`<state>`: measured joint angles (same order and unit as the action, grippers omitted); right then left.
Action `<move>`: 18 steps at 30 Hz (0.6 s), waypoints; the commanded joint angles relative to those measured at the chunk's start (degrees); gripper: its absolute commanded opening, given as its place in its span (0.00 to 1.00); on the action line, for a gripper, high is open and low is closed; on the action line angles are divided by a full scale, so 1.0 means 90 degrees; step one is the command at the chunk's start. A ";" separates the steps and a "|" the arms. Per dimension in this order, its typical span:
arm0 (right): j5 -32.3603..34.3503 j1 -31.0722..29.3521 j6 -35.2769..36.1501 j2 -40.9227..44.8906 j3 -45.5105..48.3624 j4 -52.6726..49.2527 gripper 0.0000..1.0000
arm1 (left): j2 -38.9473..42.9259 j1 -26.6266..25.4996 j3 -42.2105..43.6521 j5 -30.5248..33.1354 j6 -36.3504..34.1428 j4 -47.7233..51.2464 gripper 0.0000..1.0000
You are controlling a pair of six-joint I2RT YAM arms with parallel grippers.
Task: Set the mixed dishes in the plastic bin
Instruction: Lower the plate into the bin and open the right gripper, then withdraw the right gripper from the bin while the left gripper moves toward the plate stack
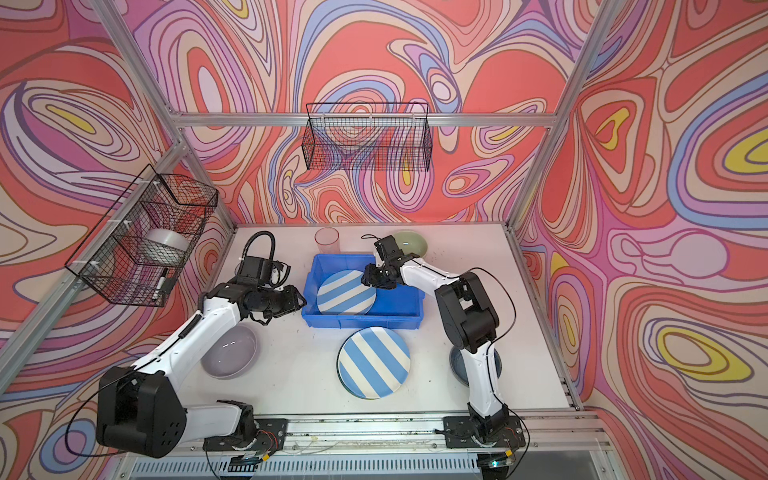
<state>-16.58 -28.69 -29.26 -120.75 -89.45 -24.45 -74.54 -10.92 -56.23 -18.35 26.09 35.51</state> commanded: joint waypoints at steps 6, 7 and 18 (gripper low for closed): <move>0.0607 -0.0035 0.0709 0.0869 -0.0125 -0.1156 0.53 | 0.0711 -0.0703 -0.0238 0.0580 -0.0301 0.1079 0.52; 0.0641 -0.0038 0.0776 0.1022 -0.0073 -0.1288 0.53 | 0.0797 -0.0801 -0.0220 0.0590 -0.0293 0.1135 0.53; 0.0313 -0.0038 0.1168 0.3243 0.1339 -0.2011 0.53 | 0.1411 -0.1887 0.0215 0.0485 -0.0002 0.1172 0.53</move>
<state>-12.93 -28.69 -20.47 -94.65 -80.93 -38.72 -63.00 -26.26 -55.86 -13.93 24.97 44.53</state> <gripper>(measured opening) 0.533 0.535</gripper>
